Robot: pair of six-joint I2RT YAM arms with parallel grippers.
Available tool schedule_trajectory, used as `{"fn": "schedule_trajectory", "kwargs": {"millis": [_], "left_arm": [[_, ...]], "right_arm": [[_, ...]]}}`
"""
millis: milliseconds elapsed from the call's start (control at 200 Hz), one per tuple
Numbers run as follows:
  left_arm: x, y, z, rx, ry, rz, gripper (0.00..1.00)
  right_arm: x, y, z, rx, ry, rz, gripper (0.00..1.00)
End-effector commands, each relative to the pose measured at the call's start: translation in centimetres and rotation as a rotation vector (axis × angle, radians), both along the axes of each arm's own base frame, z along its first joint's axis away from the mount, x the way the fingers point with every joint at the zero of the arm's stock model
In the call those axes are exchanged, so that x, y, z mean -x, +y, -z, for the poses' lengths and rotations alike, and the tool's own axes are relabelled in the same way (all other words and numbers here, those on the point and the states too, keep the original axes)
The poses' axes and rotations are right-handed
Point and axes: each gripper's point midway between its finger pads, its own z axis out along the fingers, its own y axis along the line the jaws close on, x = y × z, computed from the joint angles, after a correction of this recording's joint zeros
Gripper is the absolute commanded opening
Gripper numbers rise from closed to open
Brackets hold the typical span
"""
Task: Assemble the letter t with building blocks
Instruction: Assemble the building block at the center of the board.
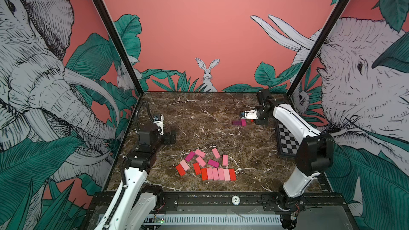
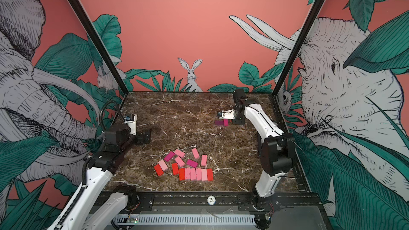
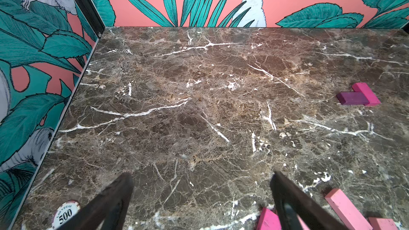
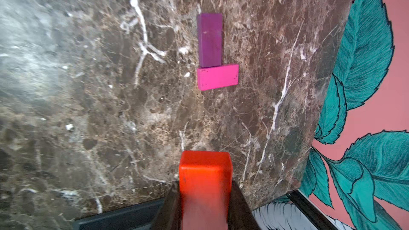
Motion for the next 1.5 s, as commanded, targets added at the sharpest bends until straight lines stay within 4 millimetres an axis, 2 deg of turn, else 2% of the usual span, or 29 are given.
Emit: {"fn": "schedule_trajectory", "kwargs": {"millis": [0, 120, 325, 435, 730, 1495], "left_arm": [[0.0, -0.2, -0.4, 0.005, -0.019, 0.011, 0.99], [0.1, -0.1, -0.5, 0.003, -0.021, 0.01, 0.99], [0.0, -0.1, -0.5, 0.0, -0.025, 0.008, 0.99], [0.0, -0.1, -0.3, -0.003, -0.02, 0.008, 0.99], [-0.1, 0.0, -0.2, -0.005, -0.015, 0.006, 0.99], [0.1, 0.1, -0.2, -0.007, -0.015, 0.002, 0.99]], "right_arm": [[-0.3, -0.7, 1.4, 0.047, 0.076, -0.073, 0.0], [-1.8, -1.7, 2.6, 0.069, 0.098, -0.061, 0.0], [-3.4, -2.0, 4.3, 0.076, 0.119, -0.075, 0.0], [-4.1, -2.0, 6.0, 0.08, 0.137, -0.072, 0.0], [-4.4, -1.4, 8.4, 0.054, 0.184, -0.075, 0.0], [-4.8, -0.4, 11.3, 0.008, 0.227, -0.041, 0.0]]}}
